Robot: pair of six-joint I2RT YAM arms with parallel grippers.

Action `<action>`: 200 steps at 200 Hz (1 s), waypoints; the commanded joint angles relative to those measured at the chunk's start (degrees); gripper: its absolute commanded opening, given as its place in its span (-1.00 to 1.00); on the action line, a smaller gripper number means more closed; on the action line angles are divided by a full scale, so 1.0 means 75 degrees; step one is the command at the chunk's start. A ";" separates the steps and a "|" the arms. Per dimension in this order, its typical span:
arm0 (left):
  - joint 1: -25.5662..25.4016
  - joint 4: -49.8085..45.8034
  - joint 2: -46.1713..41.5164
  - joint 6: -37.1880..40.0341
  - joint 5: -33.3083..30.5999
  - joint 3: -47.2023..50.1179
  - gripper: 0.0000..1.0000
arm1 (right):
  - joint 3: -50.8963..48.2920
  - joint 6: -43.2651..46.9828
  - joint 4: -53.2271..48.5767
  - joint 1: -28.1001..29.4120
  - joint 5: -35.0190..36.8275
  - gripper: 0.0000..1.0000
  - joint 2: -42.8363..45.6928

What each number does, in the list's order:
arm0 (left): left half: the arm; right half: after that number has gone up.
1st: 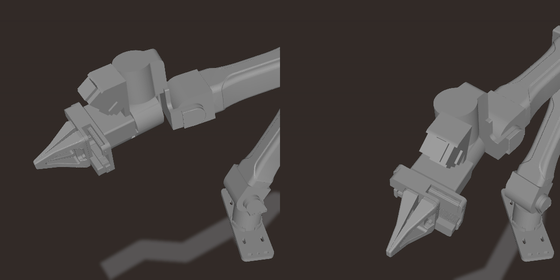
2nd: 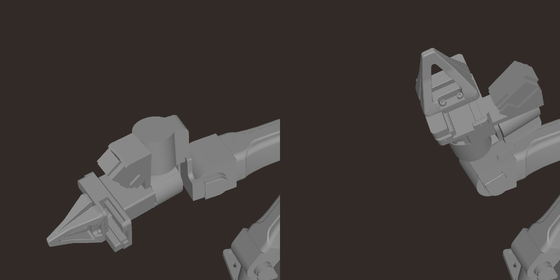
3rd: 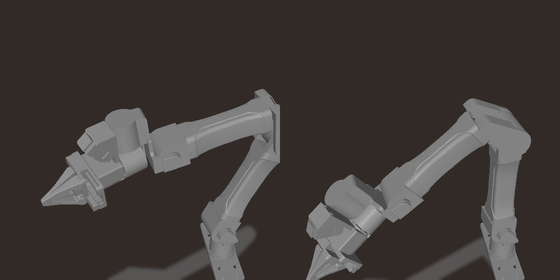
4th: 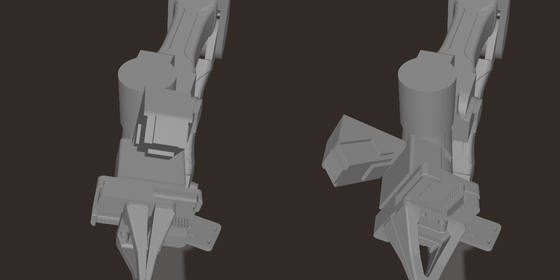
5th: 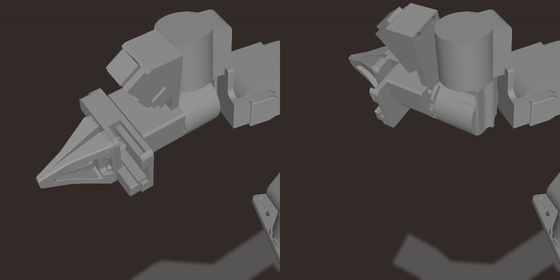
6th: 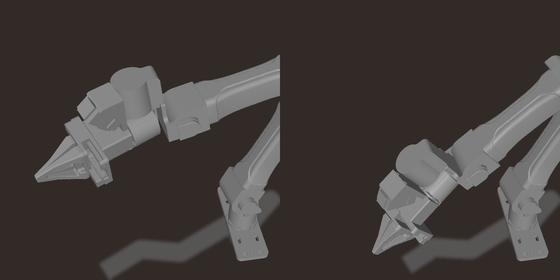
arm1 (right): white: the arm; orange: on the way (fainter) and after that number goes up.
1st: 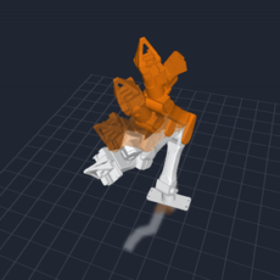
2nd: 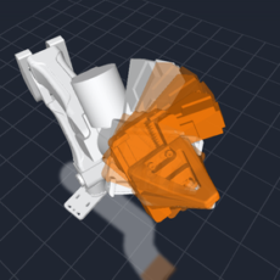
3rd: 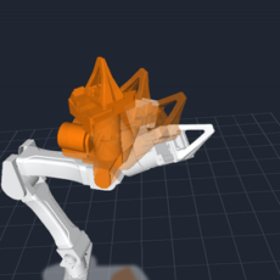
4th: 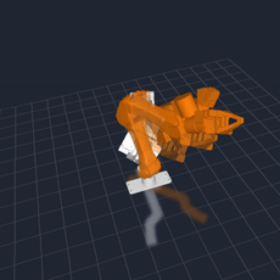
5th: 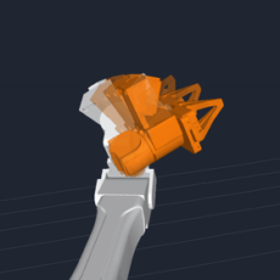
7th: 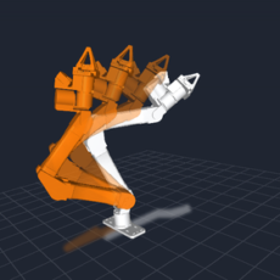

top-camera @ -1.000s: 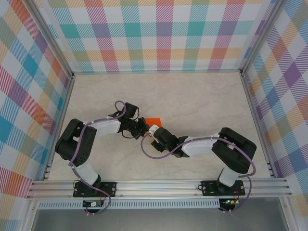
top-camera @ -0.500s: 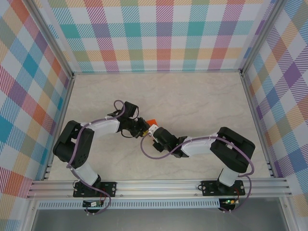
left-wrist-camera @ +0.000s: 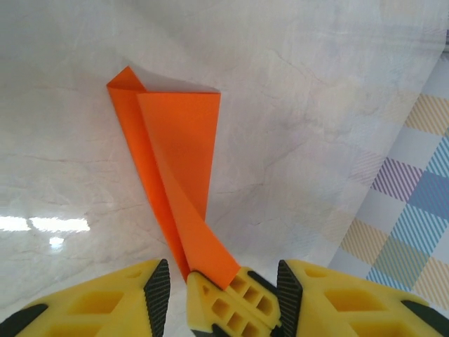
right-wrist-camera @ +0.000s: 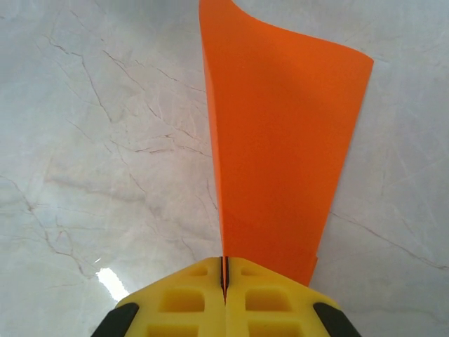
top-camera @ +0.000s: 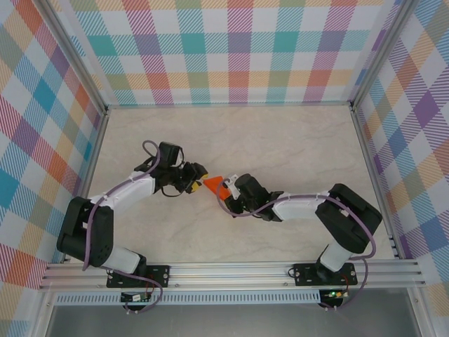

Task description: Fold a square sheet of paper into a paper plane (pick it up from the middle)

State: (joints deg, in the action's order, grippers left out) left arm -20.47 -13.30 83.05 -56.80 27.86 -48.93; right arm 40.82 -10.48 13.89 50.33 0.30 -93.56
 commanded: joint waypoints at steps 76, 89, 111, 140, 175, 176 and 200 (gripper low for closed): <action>-0.0682 0.3171 0.0142 -0.0432 0.0716 0.1601 -0.47 | -0.0094 -0.2424 0.1427 -0.0960 -0.3150 -1.00 -0.0556; -0.0777 0.3413 0.0287 -0.0449 0.0745 0.1647 -0.51 | -0.0039 -0.2627 0.1520 -0.1054 -0.3382 -1.00 -0.0695; -0.0840 0.3576 0.0398 -0.0449 0.0762 0.1729 -0.55 | 0.0046 -0.2850 0.1610 -0.1152 -0.3638 -1.00 -0.0932; -0.0845 0.3578 0.0455 -0.0355 0.0763 0.1769 -0.56 | 0.0144 -0.3069 0.1720 -0.1271 -0.3922 -1.00 -0.1192; -0.0880 0.3669 0.0562 -0.0302 0.0808 0.1868 -0.58 | 0.0273 -0.3296 0.1769 -0.1384 -0.4237 -1.00 -0.1439; -0.0880 0.3676 0.0563 -0.0302 0.0808 0.1869 -0.58 | 0.0286 -0.3305 0.1769 -0.1387 -0.4247 -1.00 -0.1449; -0.0922 0.3701 0.0597 -0.0245 0.0821 0.1952 -0.59 | 0.0369 -0.3445 0.1776 -0.1424 -0.4407 -1.00 -0.1624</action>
State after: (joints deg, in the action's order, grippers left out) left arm -26.59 12.84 86.94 -59.68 32.58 -35.59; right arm 41.74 -34.39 24.88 40.14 -29.41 -104.29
